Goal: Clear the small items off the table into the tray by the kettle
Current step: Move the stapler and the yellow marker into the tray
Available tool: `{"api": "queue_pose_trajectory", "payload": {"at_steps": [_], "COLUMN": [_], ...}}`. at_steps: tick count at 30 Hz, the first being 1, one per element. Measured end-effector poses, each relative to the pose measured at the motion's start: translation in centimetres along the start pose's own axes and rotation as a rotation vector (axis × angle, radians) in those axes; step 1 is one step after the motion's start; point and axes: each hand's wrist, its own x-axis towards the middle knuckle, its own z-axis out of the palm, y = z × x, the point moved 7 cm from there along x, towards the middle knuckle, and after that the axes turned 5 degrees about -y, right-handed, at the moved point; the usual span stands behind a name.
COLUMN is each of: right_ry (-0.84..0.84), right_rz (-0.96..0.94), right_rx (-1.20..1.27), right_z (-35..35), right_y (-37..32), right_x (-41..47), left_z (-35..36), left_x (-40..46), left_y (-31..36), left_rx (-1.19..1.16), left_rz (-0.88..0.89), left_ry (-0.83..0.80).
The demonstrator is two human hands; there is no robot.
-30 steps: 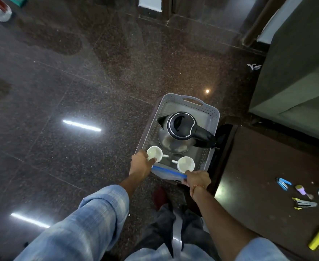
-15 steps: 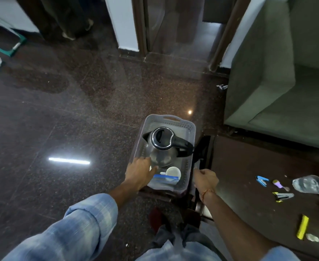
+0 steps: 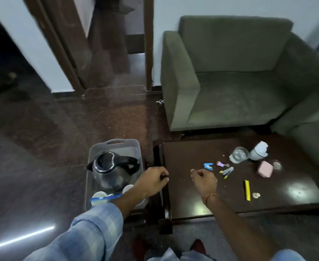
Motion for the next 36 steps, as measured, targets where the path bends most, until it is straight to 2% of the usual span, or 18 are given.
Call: {"api": "queue_pose_trajectory", "payload": {"at_steps": [6,14,22,27,36], "right_ry": [0.062,0.109,0.244,0.270,0.259], "right_rz": [0.023,0.062,0.094,0.133,0.208], "right_rx": [0.052,0.106,0.162,0.188,0.165], "right_z": [-7.9,-20.8,-32.3,-34.7,-35.0], "right_y": [3.4,9.6,14.5,16.5,17.3], "right_x": [1.6,4.9,7.2,8.4,12.0], "left_z": [4.3,11.8,18.3,20.0,21.2], "left_x": [3.7,8.1,12.4,14.8,19.7], "left_y": [7.0,17.3,26.6,28.7,27.9], "left_rx": [0.000,0.019,0.051,0.062,0.052], "left_rz": [0.052,0.067,0.130,0.140,0.115], "left_ry": [-0.101,-0.148,-0.241,-0.283,-0.330]}}
